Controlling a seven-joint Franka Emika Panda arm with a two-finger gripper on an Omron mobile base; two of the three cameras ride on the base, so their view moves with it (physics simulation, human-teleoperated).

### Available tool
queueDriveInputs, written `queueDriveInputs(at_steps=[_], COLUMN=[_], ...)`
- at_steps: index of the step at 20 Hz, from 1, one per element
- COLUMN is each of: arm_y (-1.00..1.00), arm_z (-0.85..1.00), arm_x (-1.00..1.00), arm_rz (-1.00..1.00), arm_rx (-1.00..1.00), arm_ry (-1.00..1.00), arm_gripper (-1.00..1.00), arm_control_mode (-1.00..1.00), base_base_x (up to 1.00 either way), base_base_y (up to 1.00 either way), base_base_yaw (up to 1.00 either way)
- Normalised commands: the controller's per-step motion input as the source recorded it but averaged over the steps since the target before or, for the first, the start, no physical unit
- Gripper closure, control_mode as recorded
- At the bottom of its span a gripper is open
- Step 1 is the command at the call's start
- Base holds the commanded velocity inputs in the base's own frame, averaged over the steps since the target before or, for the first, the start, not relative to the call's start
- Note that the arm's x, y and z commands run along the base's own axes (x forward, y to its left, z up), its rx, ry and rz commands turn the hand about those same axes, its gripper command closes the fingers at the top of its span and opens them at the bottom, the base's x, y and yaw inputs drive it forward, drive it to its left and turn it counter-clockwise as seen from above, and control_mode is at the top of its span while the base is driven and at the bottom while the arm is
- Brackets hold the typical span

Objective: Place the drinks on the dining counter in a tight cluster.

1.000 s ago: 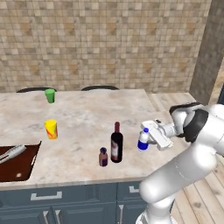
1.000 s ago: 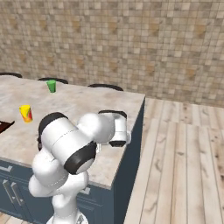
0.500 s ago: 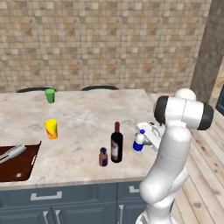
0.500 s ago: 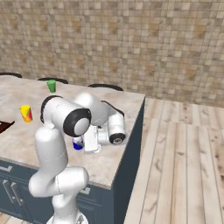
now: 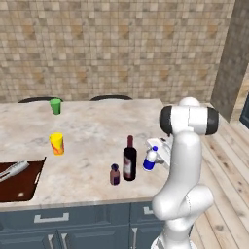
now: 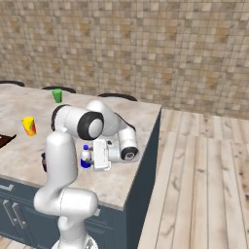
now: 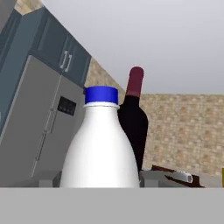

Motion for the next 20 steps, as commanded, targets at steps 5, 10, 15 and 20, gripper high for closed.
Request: queueDriveInputs(at_steps=[5,10,15,20], arm_y=[0.18,0.28,0.23,0.21], arm_z=[-0.11,-0.17,-0.31,-0.32], arm_x=[0.20,0.06,0.01,0.13], arm_rz=[0.00,0.00,0.00,0.00], arm_rx=[-0.01,-0.03,-0.07,-0.08], arm_ry=[0.00,-0.04,-0.02,0.00], arm_gripper=[1.00,1.00,1.00,1.00], arm_control_mode=[-1.00,-1.00,-1.00,-1.00], base_base_x=[0.00,0.00,0.00,0.00], base_base_y=[0.00,0.00,0.00,0.00], base_base_yaw=[0.00,0.00,0.00,0.00])
